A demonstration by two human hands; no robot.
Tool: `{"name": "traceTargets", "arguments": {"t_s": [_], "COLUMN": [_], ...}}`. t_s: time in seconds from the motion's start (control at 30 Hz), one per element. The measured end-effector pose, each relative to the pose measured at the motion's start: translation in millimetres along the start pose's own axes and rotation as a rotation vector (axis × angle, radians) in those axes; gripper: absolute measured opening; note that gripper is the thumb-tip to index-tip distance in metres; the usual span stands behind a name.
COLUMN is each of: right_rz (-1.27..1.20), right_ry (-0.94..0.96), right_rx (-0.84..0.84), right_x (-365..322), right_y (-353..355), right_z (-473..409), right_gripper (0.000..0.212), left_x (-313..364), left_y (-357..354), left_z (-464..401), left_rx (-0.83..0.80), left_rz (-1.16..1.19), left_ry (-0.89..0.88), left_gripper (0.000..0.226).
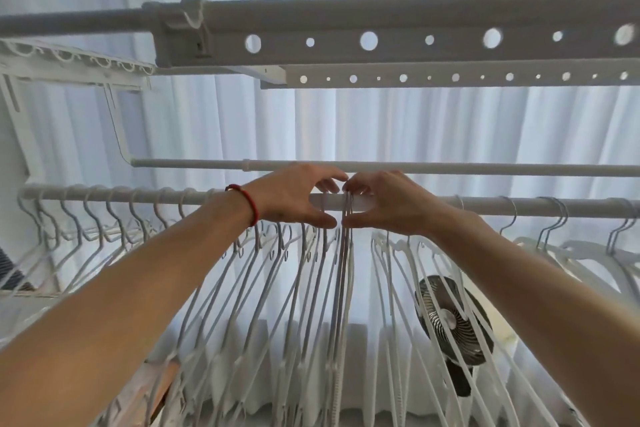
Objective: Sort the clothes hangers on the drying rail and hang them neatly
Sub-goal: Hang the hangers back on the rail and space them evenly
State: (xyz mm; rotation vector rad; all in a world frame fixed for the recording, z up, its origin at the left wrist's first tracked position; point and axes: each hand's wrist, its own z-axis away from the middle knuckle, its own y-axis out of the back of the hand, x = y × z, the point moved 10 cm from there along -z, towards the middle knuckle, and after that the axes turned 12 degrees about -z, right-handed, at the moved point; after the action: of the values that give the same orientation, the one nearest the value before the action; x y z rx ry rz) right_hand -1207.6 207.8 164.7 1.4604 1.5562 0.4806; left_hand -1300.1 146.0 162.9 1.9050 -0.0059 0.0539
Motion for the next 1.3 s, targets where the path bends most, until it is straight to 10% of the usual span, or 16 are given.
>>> {"name": "traceTargets", "arguments": {"t_s": [1.3], "right_rz": [0.013], "right_ry": [0.019], "right_rx": [0.033], "right_x": [37.0], "right_y": [26.5], "right_z": [19.4], "right_gripper": [0.064], "left_x": [22.4], "left_y": [-8.0], "left_z": [-32.9], "left_rx": [0.087], "left_rz": [-0.059], "left_ry": [-0.057], "left_gripper": [0.085]}}
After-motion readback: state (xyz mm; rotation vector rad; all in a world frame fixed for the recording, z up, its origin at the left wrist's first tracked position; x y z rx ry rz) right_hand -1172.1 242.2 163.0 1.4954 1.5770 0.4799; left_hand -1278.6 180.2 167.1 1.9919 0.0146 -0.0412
